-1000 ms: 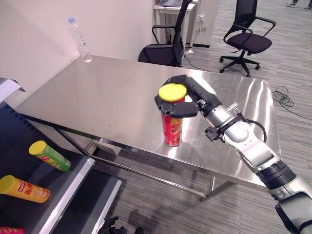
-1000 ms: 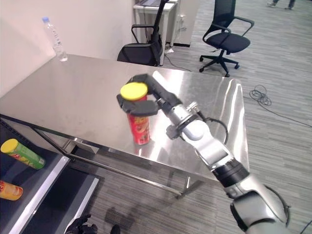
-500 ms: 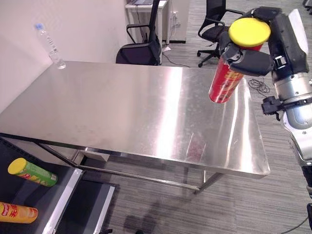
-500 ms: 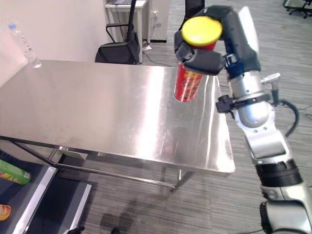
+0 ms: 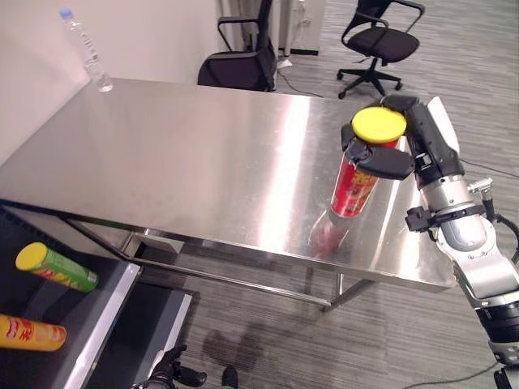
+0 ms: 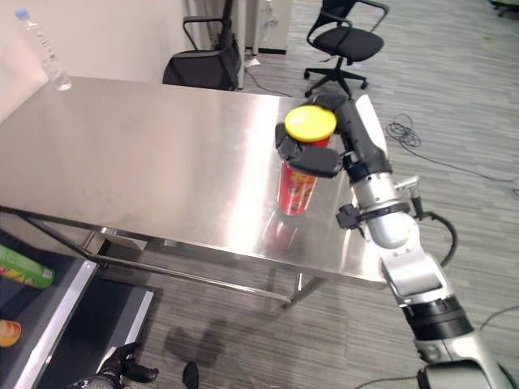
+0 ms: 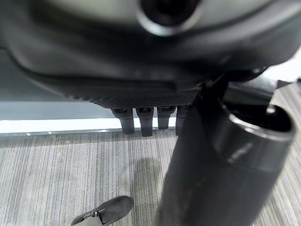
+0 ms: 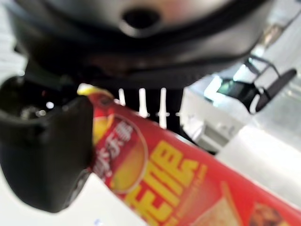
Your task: Put the goods on the table back onto the shelves and tidy them up.
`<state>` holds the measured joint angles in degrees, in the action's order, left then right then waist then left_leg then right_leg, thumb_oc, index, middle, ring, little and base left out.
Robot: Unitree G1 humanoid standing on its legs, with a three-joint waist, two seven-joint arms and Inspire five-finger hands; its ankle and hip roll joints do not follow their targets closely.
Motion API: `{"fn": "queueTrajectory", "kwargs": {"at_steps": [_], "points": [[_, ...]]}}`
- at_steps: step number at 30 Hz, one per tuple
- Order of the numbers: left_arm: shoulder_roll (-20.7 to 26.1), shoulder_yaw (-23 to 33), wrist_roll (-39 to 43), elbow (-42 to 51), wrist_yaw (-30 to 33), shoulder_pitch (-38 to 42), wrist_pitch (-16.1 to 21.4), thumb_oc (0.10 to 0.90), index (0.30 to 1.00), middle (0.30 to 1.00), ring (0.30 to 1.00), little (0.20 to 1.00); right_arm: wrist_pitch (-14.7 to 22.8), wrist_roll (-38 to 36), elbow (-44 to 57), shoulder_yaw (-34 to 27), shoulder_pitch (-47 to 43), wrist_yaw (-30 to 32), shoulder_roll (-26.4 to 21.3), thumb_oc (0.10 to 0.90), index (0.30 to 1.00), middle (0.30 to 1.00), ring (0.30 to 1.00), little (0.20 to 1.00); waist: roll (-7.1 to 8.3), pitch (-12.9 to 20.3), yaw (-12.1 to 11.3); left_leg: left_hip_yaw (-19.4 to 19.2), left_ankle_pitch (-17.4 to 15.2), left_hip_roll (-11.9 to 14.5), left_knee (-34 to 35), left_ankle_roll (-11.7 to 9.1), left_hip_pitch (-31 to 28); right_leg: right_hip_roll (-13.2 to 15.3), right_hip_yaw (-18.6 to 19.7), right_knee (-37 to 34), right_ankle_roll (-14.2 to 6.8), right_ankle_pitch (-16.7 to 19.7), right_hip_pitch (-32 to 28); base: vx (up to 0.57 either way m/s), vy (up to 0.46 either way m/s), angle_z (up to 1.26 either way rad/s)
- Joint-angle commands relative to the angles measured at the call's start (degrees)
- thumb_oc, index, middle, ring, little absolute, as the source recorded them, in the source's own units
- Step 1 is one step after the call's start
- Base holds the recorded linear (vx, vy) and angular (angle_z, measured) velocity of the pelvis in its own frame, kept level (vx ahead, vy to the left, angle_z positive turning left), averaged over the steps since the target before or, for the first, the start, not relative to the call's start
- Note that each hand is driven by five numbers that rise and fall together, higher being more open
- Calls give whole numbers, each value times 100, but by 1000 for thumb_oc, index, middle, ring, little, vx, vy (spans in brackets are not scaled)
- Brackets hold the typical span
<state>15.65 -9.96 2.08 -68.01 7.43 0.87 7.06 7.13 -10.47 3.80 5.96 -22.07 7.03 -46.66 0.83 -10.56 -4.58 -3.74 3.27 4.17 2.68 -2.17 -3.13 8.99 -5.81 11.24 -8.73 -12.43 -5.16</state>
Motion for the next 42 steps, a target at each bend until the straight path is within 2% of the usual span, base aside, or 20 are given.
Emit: {"fn": "queueTrajectory", "kwargs": {"at_steps": [1,6,10,13,15,16,18,19,23,27,29,30,31,32,33,35,38,39,40,42], "points": [[262,229,54,-242,179,-70,-6,800,900,900,900,900,614,-460,903,-821,-279,320,262,400,300,300,300,300,436,579,-203,142,272,-422,148,7,816,-638,467,-631,355,254,-317,-129,-165,28],[75,324,-2,-342,249,-120,-31,800,900,900,900,900,696,-288,1164,-1044,38,471,425,400,300,300,300,300,213,282,-252,365,796,-282,-104,-379,1662,-748,369,-1470,464,646,-394,-324,-137,45],[19,912,291,-804,290,-420,-107,800,900,900,900,900,667,-180,1083,-1222,308,590,315,400,300,300,300,300,141,109,-93,-280,477,91,-556,-309,1713,-495,-80,-1601,372,935,-131,-320,80,68],[-114,1205,298,-1048,333,-524,-130,800,900,900,900,900,652,20,1167,-1490,547,628,261,400,300,300,300,300,126,204,170,-622,-95,659,-780,-337,879,-131,-538,-1580,308,1134,90,-228,132,59],[-118,1201,267,-1018,361,-497,-135,800,900,900,900,900,661,26,1184,-1577,637,618,234,400,300,300,300,300,106,240,268,-786,-114,941,-820,-381,624,-41,-682,-1581,293,1179,158,-110,191,66],[-73,1115,125,-930,397,-391,-156,800,900,900,900,900,652,10,1203,-1698,777,578,176,400,300,300,300,300,4,341,451,-944,63,1410,-797,-514,176,106,-878,-1561,229,1198,238,-144,377,54],[-52,1045,18,-875,421,-322,-182,800,900,900,900,900,645,7,1226,-1785,849,576,145,400,300,300,300,300,-54,400,540,-951,263,1615,-723,-597,68,173,-977,-1562,198,1214,283,-100,368,82],[77,849,-291,-748,473,-217,-196,800,900,900,900,900,654,2,1232,-1899,927,565,17,400,300,300,300,300,-173,508,689,-996,736,2079,-646,-797,-114,444,-1150,-1541,67,1295,368,-63,324,80],[250,441,-558,-521,404,-30,-149,800,900,900,900,900,642,-50,1149,-2032,1041,604,-161,400,300,300,300,300,-321,630,846,-738,1566,2654,-355,-1246,-178,990,-1259,-1527,-279,1502,407,-96,586,69],[312,75,-627,-328,311,175,-84,800,900,900,900,900,635,-113,1102,-2043,1040,623,-185,400,300,300,300,300,-323,664,910,-234,1136,2499,-269,-1283,-39,1484,-1110,-1552,-596,1805,486,-65,642,45],[280,-155,-835,-374,296,417,-68,800,900,900,900,900,566,-7,1090,-2139,1176,607,-63,400,300,300,300,300,-299,663,1008,-341,-60,2396,-381,-1283,-24,1818,-1071,-1570,-627,2126,520,-55,617,20],[272,-399,-984,-314,236,617,-50,800,900,900,900,900,448,131,1114,-2262,1225,590,147,400,300,300,300,300,-205,564,1086,-420,-813,2092,-864,-1261,145,2164,-893,-1515,-627,3067,568,-75,624,25],[278,-402,-984,-316,235,626,-50,800,900,900,900,900,442,134,1124,-2274,1229,588,157,400,300,300,300,300,-176,571,1078,-416,-809,2061,-889,-1248,179,2191,-880,-1532,-627,3102,591,-196,897,55],[316,-408,-994,-280,227,605,-52,800,900,900,900,900,431,256,1082,-2231,1256,710,401,400,300,300,300,300,-130,400,1065,-628,-1087,1628,-1022,-1016,239,2666,-1077,-1325,-627,4144,841,-166,516,47],[323,-403,-994,-278,227,608,-54,800,900,900,900,900,429,260,1083,-2228,1247,712,408,400,300,300,300,300,-91,409,1073,-628,-1071,1581,-1023,-999,262,2710,-1063,-1331,-627,4170,868,-239,689,38],[502,-89,-832,-312,319,539,-77,800,900,900,900,900,494,275,1231,-2273,1334,765,655,400,300,300,300,300,-163,157,1139,-756,-1009,1139,-938,-595,280,2539,-1177,-829,-586,3670,1049,-224,704,14],[566,37,-801,-341,346,533,-50,800,900,900,900,900,609,304,1194,-2380,1356,885,710,400,300,300,300,300,-180,80,1111,-826,-812,876,-618,-398,220,2030,-1124,-502,-461,3011,1147,-205,568,32],[529,12,-824,-379,331,567,-91,800,900,900,900,900,678,334,1214,-2431,1365,935,737,400,300,300,300,300,-249,60,1055,-897,-611,613,-307,-183,274,1415,-1448,-20,-159,2026,1200,-141,349,25],[524,8,-824,-381,331,569,-92,800,900,900,900,900,678,335,1217,-2436,1371,935,734,400,300,300,300,300,-264,63,1063,-884,-592,636,-272,-205,261,1408,-1458,71,-135,1945,1231,-181,533,19],[435,-35,-841,-363,280,577,-118,800,900,900,900,900,710,384,1276,-2562,1555,925,789,400,300,300,300,300,-262,76,1076,-873,-446,386,-62,-125,269,591,-1359,376,120,1156,1254,-46,335,40]]}}
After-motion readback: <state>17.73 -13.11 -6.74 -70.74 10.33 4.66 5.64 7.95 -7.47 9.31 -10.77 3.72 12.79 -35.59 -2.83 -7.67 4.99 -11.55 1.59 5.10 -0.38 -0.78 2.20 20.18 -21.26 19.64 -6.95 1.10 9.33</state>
